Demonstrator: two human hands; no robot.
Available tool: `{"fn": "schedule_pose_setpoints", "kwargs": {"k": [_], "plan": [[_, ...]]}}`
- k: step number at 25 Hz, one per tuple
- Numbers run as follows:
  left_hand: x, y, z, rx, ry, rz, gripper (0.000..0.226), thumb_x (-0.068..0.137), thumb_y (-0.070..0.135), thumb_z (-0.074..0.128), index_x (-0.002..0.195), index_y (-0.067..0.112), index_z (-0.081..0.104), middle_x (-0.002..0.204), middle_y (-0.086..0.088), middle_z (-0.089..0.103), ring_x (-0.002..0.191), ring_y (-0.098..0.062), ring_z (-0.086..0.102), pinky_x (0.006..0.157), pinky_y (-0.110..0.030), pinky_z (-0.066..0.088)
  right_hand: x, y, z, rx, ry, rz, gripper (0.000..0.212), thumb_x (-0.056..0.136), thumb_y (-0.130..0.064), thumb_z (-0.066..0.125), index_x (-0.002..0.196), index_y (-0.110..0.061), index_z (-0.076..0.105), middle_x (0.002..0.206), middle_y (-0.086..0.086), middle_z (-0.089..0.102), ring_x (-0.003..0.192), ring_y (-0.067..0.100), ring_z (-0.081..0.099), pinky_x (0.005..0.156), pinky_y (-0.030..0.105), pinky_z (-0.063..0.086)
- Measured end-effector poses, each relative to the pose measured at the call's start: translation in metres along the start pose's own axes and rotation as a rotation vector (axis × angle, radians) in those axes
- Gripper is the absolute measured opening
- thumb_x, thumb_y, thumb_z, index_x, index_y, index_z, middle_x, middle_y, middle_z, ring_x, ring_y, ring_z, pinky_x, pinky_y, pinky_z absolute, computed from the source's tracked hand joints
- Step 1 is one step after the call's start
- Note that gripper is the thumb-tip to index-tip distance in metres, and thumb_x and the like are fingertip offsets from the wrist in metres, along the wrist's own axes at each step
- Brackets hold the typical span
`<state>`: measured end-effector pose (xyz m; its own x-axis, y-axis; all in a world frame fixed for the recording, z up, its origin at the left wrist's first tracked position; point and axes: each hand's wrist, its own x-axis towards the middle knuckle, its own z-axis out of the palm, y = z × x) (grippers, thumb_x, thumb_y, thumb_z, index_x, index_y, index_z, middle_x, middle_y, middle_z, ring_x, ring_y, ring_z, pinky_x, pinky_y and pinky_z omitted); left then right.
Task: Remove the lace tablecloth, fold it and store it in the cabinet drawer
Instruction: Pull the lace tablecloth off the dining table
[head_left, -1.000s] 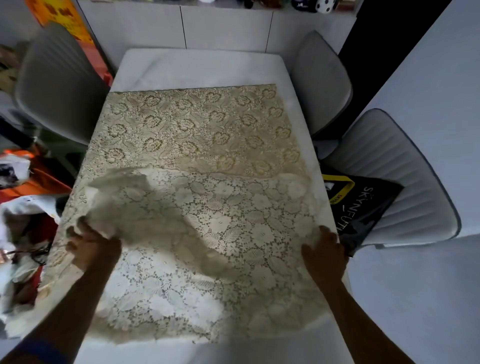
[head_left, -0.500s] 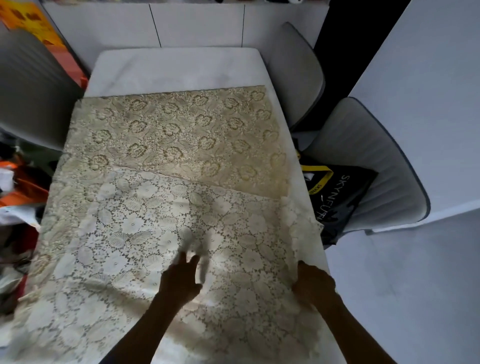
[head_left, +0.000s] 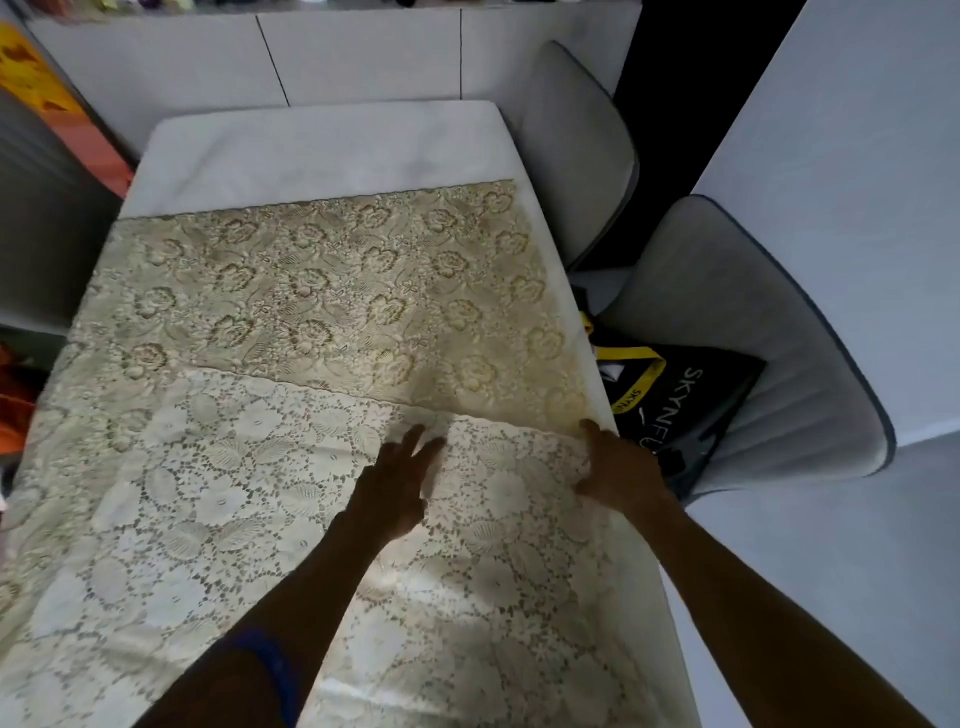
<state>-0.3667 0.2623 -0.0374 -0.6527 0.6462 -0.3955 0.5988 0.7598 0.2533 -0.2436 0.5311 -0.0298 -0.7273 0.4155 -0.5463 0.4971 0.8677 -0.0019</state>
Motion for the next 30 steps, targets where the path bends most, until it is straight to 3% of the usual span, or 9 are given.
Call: {"fn": "schedule_pose_setpoints", "kwargs": {"k": [4, 8, 12, 14, 17, 19, 20, 26, 30], "plan": [[0.026, 0.024, -0.007, 0.038, 0.022, 0.141, 0.101, 0.084, 0.015, 0.067, 0.155, 0.03, -0.003, 0.165, -0.002, -0.007, 0.137, -0.031, 0.034, 0.09, -0.04, 0.053, -0.016, 0.027, -0.023, 0.143, -0.181, -0.138, 0.053, 0.065, -0.046, 0.079, 0.105, -0.014, 0.065, 0.103, 0.005, 0.068, 0.095, 0.026, 0.065, 0.069, 0.028, 0.046], [0.027, 0.032, -0.009, -0.109, -0.117, 0.105, 0.083, 0.084, 0.015, 0.07, 0.151, 0.03, 0.023, 0.143, -0.006, 0.043, 0.115, -0.024, 0.058, 0.082, -0.032, 0.054, -0.04, 0.05, -0.054, 0.745, -0.479, -0.188, 0.041, 0.06, -0.037, 0.088, 0.095, -0.023, 0.071, 0.094, 0.001, 0.077, 0.087, 0.025, 0.073, 0.08, 0.037, 0.06], [0.012, 0.018, -0.039, 0.001, -0.337, 0.015, 0.04, 0.091, 0.031, 0.063, 0.127, 0.016, 0.058, 0.13, -0.003, 0.061, 0.108, -0.019, 0.06, 0.088, -0.029, 0.05, -0.04, 0.039, -0.078, 0.146, -0.736, -0.173, 0.056, 0.048, -0.038, 0.086, 0.099, -0.02, 0.071, 0.102, -0.001, 0.074, 0.098, 0.021, 0.069, 0.088, 0.036, 0.057], [0.011, 0.002, -0.073, -0.023, -0.35, -0.041, 0.03, 0.087, 0.026, 0.066, 0.111, 0.007, 0.064, 0.121, -0.008, 0.065, 0.098, -0.019, 0.06, 0.077, -0.027, 0.048, -0.027, 0.02, -0.103, 0.037, -0.633, -0.131, 0.034, 0.061, -0.033, 0.083, 0.082, -0.012, 0.066, 0.082, 0.001, 0.068, 0.086, 0.023, 0.065, 0.075, 0.032, 0.052], [0.017, -0.027, -0.122, -0.194, 0.326, -0.15, 0.041, 0.082, 0.005, 0.064, 0.122, 0.005, 0.058, 0.129, -0.019, 0.054, 0.114, -0.038, 0.057, 0.088, -0.04, 0.049, -0.005, -0.012, -0.139, 0.05, 0.157, -0.041, 0.012, 0.087, -0.023, 0.062, 0.09, -0.013, 0.055, 0.09, 0.011, 0.057, 0.091, 0.031, 0.058, 0.082, 0.041, 0.046], [0.01, -0.042, -0.133, -0.392, 0.672, -0.159, 0.069, 0.08, 0.003, 0.07, 0.141, 0.008, 0.041, 0.147, -0.022, 0.039, 0.12, -0.04, 0.052, 0.09, -0.047, 0.05, -0.008, -0.038, -0.138, 0.037, 0.621, 0.055, 0.055, 0.083, -0.022, 0.06, 0.134, -0.015, 0.041, 0.136, 0.018, 0.048, 0.125, 0.041, 0.044, 0.1, 0.053, 0.036], [0.001, -0.047, -0.129, -0.414, 0.675, -0.145, 0.076, 0.079, 0.007, 0.073, 0.146, 0.008, 0.036, 0.151, -0.022, 0.035, 0.126, -0.039, 0.049, 0.094, -0.048, 0.049, -0.015, -0.053, -0.129, 0.058, 0.697, 0.036, 0.07, 0.081, -0.023, 0.06, 0.144, -0.018, 0.029, 0.149, 0.016, 0.036, 0.133, 0.042, 0.036, 0.104, 0.056, 0.032], [-0.115, -0.087, 0.007, -0.275, 0.111, -0.254, 0.057, 0.09, 0.031, 0.062, 0.142, 0.018, 0.045, 0.154, -0.009, 0.037, 0.14, -0.027, 0.037, 0.111, -0.037, 0.037, -0.1, -0.147, 0.026, 0.057, 0.243, -0.334, 0.064, 0.085, -0.039, 0.054, 0.145, -0.023, 0.038, 0.153, 0.004, 0.038, 0.136, 0.027, 0.039, 0.11, 0.048, 0.03], [-0.191, -0.123, 0.052, -0.088, 0.067, -0.204, 0.065, 0.089, 0.037, 0.051, 0.15, 0.019, 0.034, 0.162, -0.012, 0.01, 0.146, -0.037, 0.025, 0.094, -0.046, 0.054, -0.138, -0.157, 0.081, 0.14, 0.409, -0.295, 0.057, 0.069, -0.03, 0.078, 0.123, -0.013, 0.066, 0.129, 0.015, 0.063, 0.118, 0.04, 0.06, 0.096, 0.06, 0.047]]}}
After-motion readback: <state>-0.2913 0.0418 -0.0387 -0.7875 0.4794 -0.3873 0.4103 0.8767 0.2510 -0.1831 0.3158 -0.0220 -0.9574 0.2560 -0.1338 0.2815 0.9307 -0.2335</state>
